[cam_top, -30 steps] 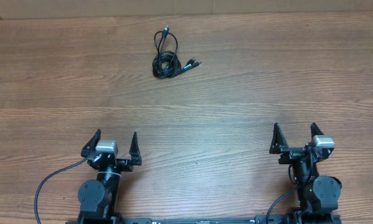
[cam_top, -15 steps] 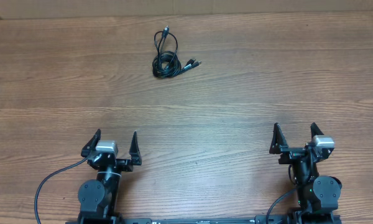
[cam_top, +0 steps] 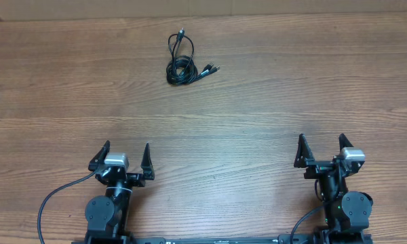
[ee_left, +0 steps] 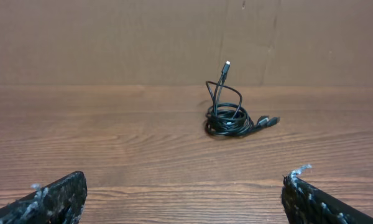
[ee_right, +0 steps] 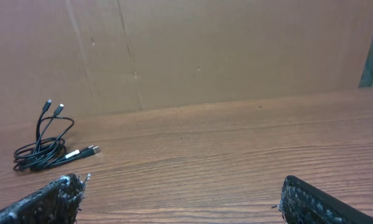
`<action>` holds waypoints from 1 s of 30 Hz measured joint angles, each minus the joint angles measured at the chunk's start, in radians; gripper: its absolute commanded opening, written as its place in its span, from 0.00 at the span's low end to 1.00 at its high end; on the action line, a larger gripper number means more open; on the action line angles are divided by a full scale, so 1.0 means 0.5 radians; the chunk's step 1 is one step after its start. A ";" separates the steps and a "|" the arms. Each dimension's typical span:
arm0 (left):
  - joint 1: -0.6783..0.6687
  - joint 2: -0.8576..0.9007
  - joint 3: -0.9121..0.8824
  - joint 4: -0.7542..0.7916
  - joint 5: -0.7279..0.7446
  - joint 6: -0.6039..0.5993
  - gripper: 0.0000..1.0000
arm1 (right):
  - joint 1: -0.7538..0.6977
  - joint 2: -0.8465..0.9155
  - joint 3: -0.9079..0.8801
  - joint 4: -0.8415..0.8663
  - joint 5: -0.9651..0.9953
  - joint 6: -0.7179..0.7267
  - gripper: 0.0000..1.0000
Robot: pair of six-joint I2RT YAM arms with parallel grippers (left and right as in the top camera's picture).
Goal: Untangle cables
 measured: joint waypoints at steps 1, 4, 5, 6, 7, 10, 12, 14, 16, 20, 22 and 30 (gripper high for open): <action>0.000 0.000 0.000 0.016 -0.005 0.000 1.00 | 0.000 0.000 0.000 0.000 0.001 0.001 1.00; 0.000 0.000 0.000 0.116 -0.010 0.002 1.00 | 0.000 0.000 0.000 -0.001 0.001 0.000 1.00; 0.000 0.000 0.000 0.156 -0.013 0.002 1.00 | 0.000 0.000 0.000 0.001 0.000 0.000 1.00; 0.000 0.000 0.000 0.199 -0.014 0.003 1.00 | 0.000 0.000 0.000 0.000 0.001 0.000 1.00; 0.000 0.000 0.000 0.226 -0.014 0.005 1.00 | 0.000 0.000 0.000 0.000 0.000 0.001 1.00; 0.000 0.000 0.011 0.224 -0.014 -0.002 1.00 | 0.000 0.000 0.000 0.001 0.000 0.001 1.00; 0.000 0.000 0.056 0.179 -0.014 -0.011 1.00 | 0.000 0.000 0.000 0.000 0.000 0.000 1.00; 0.000 0.000 0.167 0.074 -0.014 -0.020 0.99 | 0.000 0.000 0.000 0.001 0.000 0.001 1.00; 0.000 0.002 0.308 0.001 -0.014 -0.028 1.00 | 0.000 0.000 0.000 0.001 0.000 0.000 1.00; 0.000 0.039 0.629 -0.116 0.006 -0.047 0.99 | 0.000 0.000 0.000 0.000 0.001 0.000 1.00; 0.000 0.089 0.785 -0.158 0.043 -0.049 0.99 | 0.000 0.000 0.000 0.001 0.000 0.000 1.00; 0.000 0.429 1.246 -0.229 0.228 -0.054 0.99 | 0.000 0.000 0.000 0.001 0.000 0.001 1.00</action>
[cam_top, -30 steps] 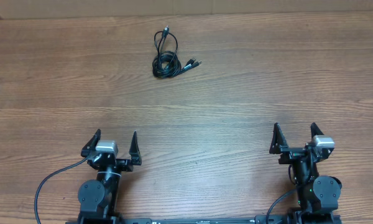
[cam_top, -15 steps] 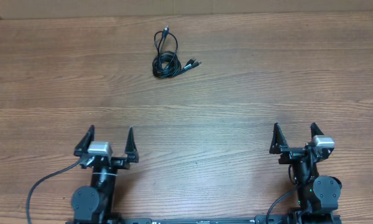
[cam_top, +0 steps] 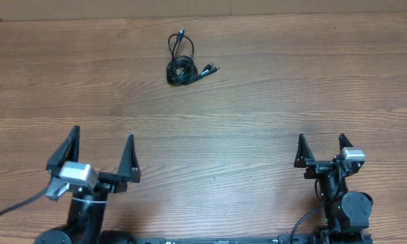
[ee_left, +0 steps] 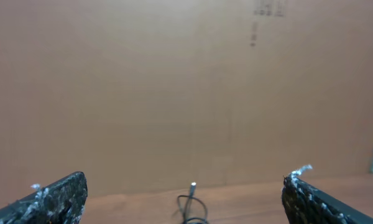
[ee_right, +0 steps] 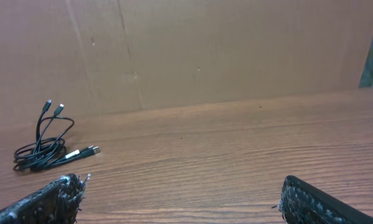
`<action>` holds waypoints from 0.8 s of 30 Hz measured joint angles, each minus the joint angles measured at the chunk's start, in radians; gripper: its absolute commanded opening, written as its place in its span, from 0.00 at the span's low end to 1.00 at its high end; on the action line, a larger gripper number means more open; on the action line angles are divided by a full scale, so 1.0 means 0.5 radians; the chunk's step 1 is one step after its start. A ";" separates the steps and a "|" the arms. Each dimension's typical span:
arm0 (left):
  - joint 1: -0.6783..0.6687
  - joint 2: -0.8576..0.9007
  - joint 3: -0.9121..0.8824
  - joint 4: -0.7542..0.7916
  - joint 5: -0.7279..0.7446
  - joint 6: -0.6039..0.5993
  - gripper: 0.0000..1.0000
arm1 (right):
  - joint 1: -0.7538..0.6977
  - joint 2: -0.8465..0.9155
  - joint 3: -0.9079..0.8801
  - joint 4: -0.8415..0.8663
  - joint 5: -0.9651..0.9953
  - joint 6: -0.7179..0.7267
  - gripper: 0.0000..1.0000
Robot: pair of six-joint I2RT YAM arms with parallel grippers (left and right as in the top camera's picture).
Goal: Untangle cables
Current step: 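Reach the left gripper forward to the black cable coil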
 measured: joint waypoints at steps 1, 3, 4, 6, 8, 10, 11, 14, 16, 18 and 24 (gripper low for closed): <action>0.000 0.051 0.054 -0.005 0.032 0.000 0.99 | 0.000 0.000 0.000 -0.001 0.001 0.000 1.00; 0.000 0.177 0.182 -0.018 0.109 0.000 1.00 | 0.000 0.000 0.000 0.000 0.001 0.000 1.00; 0.000 0.232 0.241 -0.037 0.143 0.000 1.00 | 0.000 0.000 0.000 0.000 0.001 -0.001 1.00; 0.000 0.351 0.372 -0.095 0.211 0.000 1.00 | 0.000 0.000 0.000 0.000 0.001 0.001 1.00; 0.000 0.504 0.537 -0.196 0.284 -0.001 1.00 | 0.000 0.000 0.000 -0.001 0.001 -0.001 1.00; 0.000 0.665 0.710 -0.300 0.352 0.000 1.00 | 0.000 0.000 0.000 0.000 0.000 -0.001 1.00; 0.000 0.748 0.797 -0.368 0.383 -0.001 1.00 | 0.000 0.000 0.000 0.000 0.001 -0.002 1.00; 0.000 1.032 1.095 -0.575 0.479 0.000 1.00 | 0.000 0.000 0.000 0.000 0.002 -0.005 1.00; 0.000 1.188 1.260 -0.703 0.527 0.000 0.99 | 0.000 0.000 0.000 0.000 0.000 -0.005 1.00; 0.000 1.364 1.442 -0.863 0.575 0.001 0.99 | 0.000 0.000 0.000 0.000 0.000 -0.005 1.00; 0.000 1.844 1.913 -1.370 0.649 0.008 1.00 | 0.000 0.000 0.000 0.000 0.000 -0.005 1.00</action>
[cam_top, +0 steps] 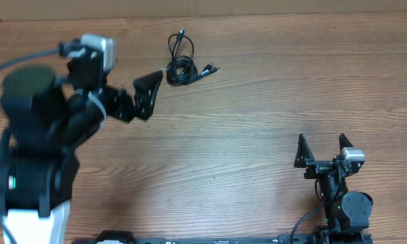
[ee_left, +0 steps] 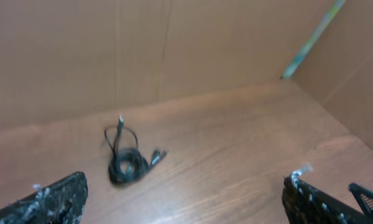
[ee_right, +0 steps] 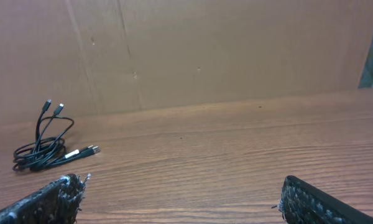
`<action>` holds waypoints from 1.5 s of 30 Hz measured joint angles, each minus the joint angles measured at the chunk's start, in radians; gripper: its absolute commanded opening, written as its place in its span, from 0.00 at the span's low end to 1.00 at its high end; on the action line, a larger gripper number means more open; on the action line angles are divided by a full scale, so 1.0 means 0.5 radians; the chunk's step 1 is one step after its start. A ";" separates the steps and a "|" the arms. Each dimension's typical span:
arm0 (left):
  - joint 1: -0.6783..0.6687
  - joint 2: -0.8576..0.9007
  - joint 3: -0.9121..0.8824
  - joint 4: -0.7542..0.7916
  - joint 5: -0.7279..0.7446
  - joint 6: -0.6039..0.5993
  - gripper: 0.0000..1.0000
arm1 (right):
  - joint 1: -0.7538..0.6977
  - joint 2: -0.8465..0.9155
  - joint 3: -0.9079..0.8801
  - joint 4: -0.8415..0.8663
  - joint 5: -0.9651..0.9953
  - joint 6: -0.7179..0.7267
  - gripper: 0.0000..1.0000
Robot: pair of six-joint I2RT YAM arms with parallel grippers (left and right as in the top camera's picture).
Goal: Untangle cables
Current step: 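Reach the left gripper forward to the black cable coil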
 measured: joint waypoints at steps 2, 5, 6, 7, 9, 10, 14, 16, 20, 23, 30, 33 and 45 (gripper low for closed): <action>0.000 0.159 0.141 -0.156 0.008 0.001 1.00 | 0.000 0.000 0.000 -0.001 0.001 0.000 1.00; 0.000 0.376 0.327 -0.352 0.018 0.011 0.99 | 0.000 0.000 0.000 0.000 0.000 0.000 1.00; 0.000 0.452 0.380 -0.404 0.019 0.020 0.99 | 0.000 0.000 0.000 0.000 0.000 -0.001 1.00; 0.000 0.494 0.402 -0.431 0.019 0.025 1.00 | 0.000 0.000 0.000 -0.001 -0.001 0.000 1.00; 0.000 0.594 0.429 -0.485 0.020 0.040 0.99 | 0.000 0.000 0.000 -0.001 0.000 0.000 1.00; 0.000 0.635 0.434 -0.513 0.020 0.042 1.00 | 0.000 0.000 0.000 -0.002 0.001 0.000 1.00; 0.000 0.806 0.436 -0.578 0.021 0.046 1.00 | 0.000 0.000 0.000 0.000 0.001 0.000 1.00; 0.000 0.887 0.436 -0.578 0.024 0.046 1.00 | 0.000 0.000 0.000 0.000 0.001 0.000 1.00; 0.000 1.033 0.436 -0.565 0.019 0.045 1.00 | 0.000 0.000 0.000 0.000 0.000 0.000 1.00; 0.000 1.122 0.436 -0.532 -0.001 0.043 1.00 | 0.000 0.000 0.000 0.001 0.000 0.001 1.00; 0.000 1.352 0.437 -0.537 -0.005 -0.088 0.04 | 0.000 0.000 0.000 -0.001 0.001 0.000 1.00; 0.000 1.449 0.437 -0.570 -0.006 -0.127 0.04 | 0.000 0.000 0.000 0.000 0.001 -0.001 1.00; 0.000 1.643 0.437 -0.631 -0.005 -0.175 0.04 | 0.000 0.000 0.000 -0.001 0.001 0.000 1.00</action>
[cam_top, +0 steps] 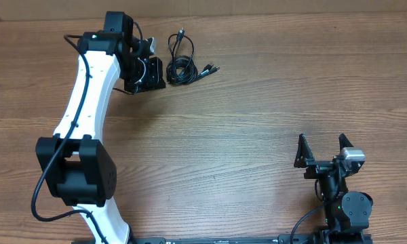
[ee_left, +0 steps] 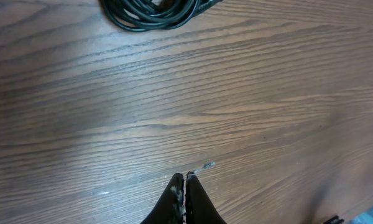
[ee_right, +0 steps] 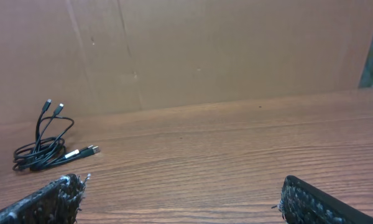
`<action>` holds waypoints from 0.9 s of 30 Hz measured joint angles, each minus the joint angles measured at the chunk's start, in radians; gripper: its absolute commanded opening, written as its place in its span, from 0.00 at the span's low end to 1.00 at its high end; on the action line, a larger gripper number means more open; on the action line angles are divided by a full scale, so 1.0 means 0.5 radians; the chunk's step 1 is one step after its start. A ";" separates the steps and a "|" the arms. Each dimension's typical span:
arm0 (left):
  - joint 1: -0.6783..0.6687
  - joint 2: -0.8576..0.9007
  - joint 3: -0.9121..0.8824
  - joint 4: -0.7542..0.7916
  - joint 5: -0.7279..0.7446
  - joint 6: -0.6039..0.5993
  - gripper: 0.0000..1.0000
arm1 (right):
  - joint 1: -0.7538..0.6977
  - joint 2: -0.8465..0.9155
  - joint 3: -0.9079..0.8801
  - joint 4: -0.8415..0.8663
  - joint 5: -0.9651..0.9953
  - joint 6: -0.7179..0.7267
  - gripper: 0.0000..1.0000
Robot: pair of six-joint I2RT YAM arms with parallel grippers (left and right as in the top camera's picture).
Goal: Untangle cables
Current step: 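Reach the left gripper forward to the black cable coil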
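A small bundle of black cables lies coiled at the far middle-left of the wooden table, plug ends sticking out. My left gripper is stretched out just left of the bundle, its fingers shut with nothing between them. In the left wrist view the shut gripper points down at bare wood, and the coil shows at the top edge. My right gripper rests open at the near right, far from the cables. The right wrist view shows the bundle far off on the left, beyond the wide-open right gripper.
The wooden table ends at a brown cardboard wall along the back. The white left arm reaches over the left side of the table from its base at the near edge.
My left gripper was open and raised, left of the bundle. Now it is shut and sits low over the wood right beside the coil. The right arm and the cables have not moved.
Both grippers first rested open at the near edge, with the bundle far away. The left arm was then lifted at the near left, later raised high near the bundle with its gripper open, and now it is low beside the coil, shut. The right arm stayed still.
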 measured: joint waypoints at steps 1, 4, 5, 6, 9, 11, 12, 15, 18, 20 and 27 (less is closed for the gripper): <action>0.000 0.009 0.000 0.000 0.000 0.000 0.04 | 0.000 0.000 0.000 0.001 0.000 0.000 1.00; 0.000 0.024 0.000 0.000 0.000 0.000 0.04 | 0.000 0.000 0.000 0.000 -0.001 0.000 1.00; 0.000 0.026 0.000 0.000 0.000 0.000 0.04 | 0.000 0.000 0.000 0.001 0.000 0.001 1.00; 0.000 0.026 0.000 0.002 0.000 0.000 0.04 | 0.000 0.000 0.000 0.001 -0.001 0.000 1.00; 0.000 0.026 0.000 0.007 0.000 0.000 0.04 | 0.000 0.000 0.000 0.001 -0.001 0.000 1.00; 0.000 0.026 0.000 0.008 -0.001 0.000 0.04 | 0.000 0.000 0.000 0.001 0.000 0.000 1.00; 0.000 0.026 0.000 0.009 -0.001 0.000 0.04 | 0.000 0.000 0.000 0.000 0.000 -0.001 1.00; 0.000 0.026 0.000 0.011 -0.001 0.000 0.04 | 0.000 0.000 0.000 0.001 -0.001 0.000 1.00; 0.000 0.026 0.000 0.017 -0.001 0.000 0.04 | 0.000 0.000 0.000 0.001 -0.001 0.000 1.00; 0.000 0.026 0.000 0.017 -0.001 0.000 0.04 | 0.000 0.000 0.000 0.000 -0.001 0.000 1.00; 0.000 0.026 0.000 -0.006 -0.001 -0.015 0.04 | 0.000 0.000 0.000 0.001 0.000 0.001 1.00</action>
